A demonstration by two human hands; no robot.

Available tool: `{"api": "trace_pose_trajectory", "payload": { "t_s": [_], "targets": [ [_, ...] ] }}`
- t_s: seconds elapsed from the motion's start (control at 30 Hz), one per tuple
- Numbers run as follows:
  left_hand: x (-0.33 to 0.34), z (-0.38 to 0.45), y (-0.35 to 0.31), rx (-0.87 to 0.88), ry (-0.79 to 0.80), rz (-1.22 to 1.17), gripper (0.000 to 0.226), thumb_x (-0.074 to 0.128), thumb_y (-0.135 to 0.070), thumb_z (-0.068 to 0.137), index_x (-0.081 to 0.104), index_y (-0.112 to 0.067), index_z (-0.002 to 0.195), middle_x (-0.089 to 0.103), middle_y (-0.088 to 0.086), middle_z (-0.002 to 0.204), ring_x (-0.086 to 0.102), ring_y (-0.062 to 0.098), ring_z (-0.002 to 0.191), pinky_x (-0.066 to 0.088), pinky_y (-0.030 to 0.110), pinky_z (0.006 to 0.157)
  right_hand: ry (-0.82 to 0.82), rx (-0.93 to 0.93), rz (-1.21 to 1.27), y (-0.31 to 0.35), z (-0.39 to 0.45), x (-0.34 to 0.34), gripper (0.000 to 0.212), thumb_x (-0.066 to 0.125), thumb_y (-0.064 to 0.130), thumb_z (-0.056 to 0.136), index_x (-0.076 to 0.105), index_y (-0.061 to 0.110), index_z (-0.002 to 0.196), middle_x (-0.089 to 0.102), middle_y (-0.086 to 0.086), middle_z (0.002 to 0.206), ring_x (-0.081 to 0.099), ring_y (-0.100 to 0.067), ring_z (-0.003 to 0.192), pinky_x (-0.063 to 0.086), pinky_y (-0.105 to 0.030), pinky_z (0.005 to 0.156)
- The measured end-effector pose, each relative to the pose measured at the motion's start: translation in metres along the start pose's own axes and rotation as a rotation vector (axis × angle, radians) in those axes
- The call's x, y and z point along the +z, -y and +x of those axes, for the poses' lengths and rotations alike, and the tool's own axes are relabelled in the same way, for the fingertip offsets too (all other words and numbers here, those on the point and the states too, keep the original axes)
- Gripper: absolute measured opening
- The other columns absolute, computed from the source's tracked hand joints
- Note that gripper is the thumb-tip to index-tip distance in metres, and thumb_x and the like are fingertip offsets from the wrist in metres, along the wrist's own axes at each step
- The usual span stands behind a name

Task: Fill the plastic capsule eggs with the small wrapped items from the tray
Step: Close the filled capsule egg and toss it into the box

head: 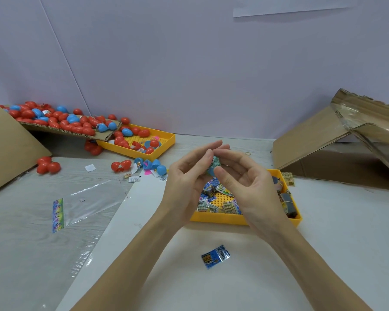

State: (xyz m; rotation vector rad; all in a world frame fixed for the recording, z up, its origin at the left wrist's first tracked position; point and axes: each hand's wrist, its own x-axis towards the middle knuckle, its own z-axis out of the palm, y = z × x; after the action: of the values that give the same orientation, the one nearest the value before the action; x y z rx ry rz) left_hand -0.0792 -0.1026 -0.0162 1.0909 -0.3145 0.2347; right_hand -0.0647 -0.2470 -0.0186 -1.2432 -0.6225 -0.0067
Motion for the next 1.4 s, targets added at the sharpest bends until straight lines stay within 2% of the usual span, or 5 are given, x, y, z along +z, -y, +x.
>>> {"api": "trace_pose_trajectory", "payload": {
  "t_s": [0.23,0.57,0.93,1.17,1.4],
  "targets": [
    [-0.003,0.002,-0.003,-0.059,0.047,-0.007,0.035,0.058,-0.016,0.100,0.064,-0.006,0.132,0.065,0.017,0.133,0.059,0.030,0.130,0.053,0.035,0.101,0.015,-0.034,-0.068,0.003,0.000,-0.003,0.044,0.070,0.004,0.092,0.057,0.018,0.133,0.072,-0.002,0.123,0.066,-0.018,0.121,0.055,-0.030,0.099],
    [-0.022,0.006,-0.013,0.068,-0.016,0.626,0.012,0.068,-0.023,0.097,0.066,-0.012,0.103,0.072,-0.005,0.121,0.068,0.016,0.115,0.058,0.044,0.096,-0.022,-0.049,-0.224,0.001,0.005,-0.014,0.060,0.076,0.017,0.086,0.048,0.017,0.140,0.074,0.003,0.121,0.067,-0.017,0.119,0.055,-0.029,0.098],
    [-0.028,0.005,-0.018,-0.019,0.065,0.697,0.013,0.072,-0.026,0.093,0.069,-0.014,0.097,0.075,-0.004,0.114,0.074,0.019,0.100,0.060,0.033,0.088,0.016,-0.042,-0.331,0.001,0.006,-0.022,0.066,0.079,0.021,0.083,0.046,0.022,0.140,0.074,0.005,0.118,0.069,-0.015,0.114,0.056,-0.025,0.094],
    [-0.029,0.004,-0.023,-0.197,0.184,0.471,0.010,0.068,-0.017,0.094,0.070,-0.007,0.091,0.066,-0.001,0.134,0.067,0.021,0.120,0.057,0.034,0.093,0.143,0.058,-0.305,0.009,0.007,-0.033,0.073,0.080,0.016,0.083,0.043,0.025,0.146,0.076,0.000,0.116,0.072,-0.022,0.110,0.059,-0.031,0.092],
    [-0.023,0.002,-0.016,-0.193,0.199,0.484,0.027,0.066,-0.024,0.092,0.068,0.002,0.099,0.065,0.004,0.128,0.065,0.029,0.118,0.057,0.043,0.098,0.167,0.075,-0.320,0.011,0.009,-0.042,0.081,0.083,0.017,0.078,0.043,0.025,0.148,0.076,-0.004,0.112,0.071,-0.021,0.113,0.058,-0.038,0.097]
  ]
}}
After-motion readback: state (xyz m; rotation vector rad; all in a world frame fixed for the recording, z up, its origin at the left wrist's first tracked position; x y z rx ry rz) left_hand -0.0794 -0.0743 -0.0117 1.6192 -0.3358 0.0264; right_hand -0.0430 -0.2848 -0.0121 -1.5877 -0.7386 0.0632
